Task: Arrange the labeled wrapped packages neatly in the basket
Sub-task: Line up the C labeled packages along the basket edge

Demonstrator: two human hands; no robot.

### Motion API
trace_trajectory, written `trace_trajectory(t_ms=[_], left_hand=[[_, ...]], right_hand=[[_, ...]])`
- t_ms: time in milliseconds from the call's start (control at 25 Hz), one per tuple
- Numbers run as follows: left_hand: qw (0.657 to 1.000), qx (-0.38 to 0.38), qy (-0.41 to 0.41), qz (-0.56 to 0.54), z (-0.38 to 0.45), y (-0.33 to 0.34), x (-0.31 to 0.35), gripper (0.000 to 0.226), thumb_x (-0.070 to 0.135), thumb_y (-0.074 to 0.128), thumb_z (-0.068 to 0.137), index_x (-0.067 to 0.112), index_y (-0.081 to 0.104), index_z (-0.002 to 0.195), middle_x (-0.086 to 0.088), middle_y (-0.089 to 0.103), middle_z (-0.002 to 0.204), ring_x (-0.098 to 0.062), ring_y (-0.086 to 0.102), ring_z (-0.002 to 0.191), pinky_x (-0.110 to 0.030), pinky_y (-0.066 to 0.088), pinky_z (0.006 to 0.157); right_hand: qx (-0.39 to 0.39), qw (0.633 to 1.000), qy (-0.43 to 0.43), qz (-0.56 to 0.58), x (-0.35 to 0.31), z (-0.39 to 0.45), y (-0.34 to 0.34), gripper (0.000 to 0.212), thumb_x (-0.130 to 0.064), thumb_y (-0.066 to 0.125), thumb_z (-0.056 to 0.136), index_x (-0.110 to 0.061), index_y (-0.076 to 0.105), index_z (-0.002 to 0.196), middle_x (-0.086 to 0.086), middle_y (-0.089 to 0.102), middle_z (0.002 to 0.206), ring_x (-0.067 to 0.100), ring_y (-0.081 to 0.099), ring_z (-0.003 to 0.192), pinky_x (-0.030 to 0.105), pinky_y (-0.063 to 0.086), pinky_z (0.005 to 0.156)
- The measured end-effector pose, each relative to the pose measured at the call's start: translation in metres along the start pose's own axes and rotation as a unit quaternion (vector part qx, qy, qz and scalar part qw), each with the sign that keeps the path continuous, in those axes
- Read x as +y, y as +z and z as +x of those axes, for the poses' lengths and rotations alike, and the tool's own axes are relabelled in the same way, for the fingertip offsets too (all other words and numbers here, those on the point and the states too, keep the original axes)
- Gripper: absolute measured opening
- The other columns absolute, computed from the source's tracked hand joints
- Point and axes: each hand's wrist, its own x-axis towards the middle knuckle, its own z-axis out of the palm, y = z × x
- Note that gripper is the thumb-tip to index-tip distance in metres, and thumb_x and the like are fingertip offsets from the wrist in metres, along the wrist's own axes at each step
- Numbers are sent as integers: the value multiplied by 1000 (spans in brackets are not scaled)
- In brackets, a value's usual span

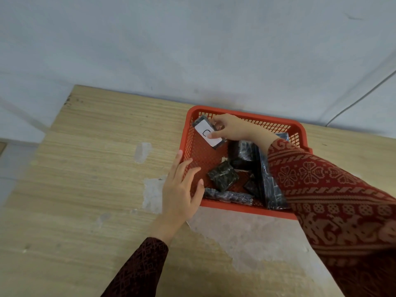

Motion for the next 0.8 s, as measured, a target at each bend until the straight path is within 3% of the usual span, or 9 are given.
trace_trajectory(t_ms=[200, 360, 440, 600, 720, 800], left_hand=[[1000, 1, 2, 3, 0, 0, 0, 26, 26, 52, 91, 8, 69, 102, -12, 63, 123, -26, 28, 144, -36, 36, 111], [1000, -5, 9, 8, 0, 0, -1, 25, 25, 52, 91, 8, 69, 98, -12, 64, 119, -26, 26, 145, -28, 30, 113], [1000, -6, 10, 8, 0, 1, -2, 24, 25, 52, 91, 9, 69, 97, -11, 65, 117, -25, 25, 146, -25, 26, 114], [1000, -3, 18, 4, -1, 3, -4, 25, 26, 51, 92, 10, 69, 96, -11, 65, 116, -25, 25, 146, -26, 27, 114], [1000, -2, 13, 7, 0, 4, -4, 26, 26, 50, 93, 10, 69, 97, -12, 62, 125, -23, 23, 147, -26, 26, 115], [1000, -4, 8, 8, 0, 5, -5, 26, 26, 50, 93, 10, 69, 99, -13, 59, 131, -23, 21, 147, -24, 23, 116]], right_hand=[[25, 985, -20, -170, 8, 10, 7, 35, -26, 69, 84, -13, 49, 110, 11, 62, 107, 25, 55, 87, 36, 41, 69], [63, 959, -57, -270, 15, 21, 20, 27, -13, 57, 91, -3, 56, 117, 18, 59, 117, 34, 56, 105, 40, 44, 83], [101, 947, -64, -297, 17, 24, 28, 29, -8, 50, 92, 0, 51, 120, 21, 57, 118, 39, 57, 106, 44, 46, 82], [80, 926, -68, -362, 17, 17, 41, 49, -22, 67, 84, -3, 45, 123, 17, 56, 121, 36, 56, 108, 44, 50, 78], [103, 914, -55, -389, 9, 8, 48, 45, -12, 60, 85, -2, 45, 126, 17, 52, 127, 34, 50, 116, 44, 47, 89], [123, 925, -56, -355, 2, -7, 55, 42, -10, 56, 86, -3, 45, 126, 17, 51, 127, 34, 49, 116, 44, 46, 91]])
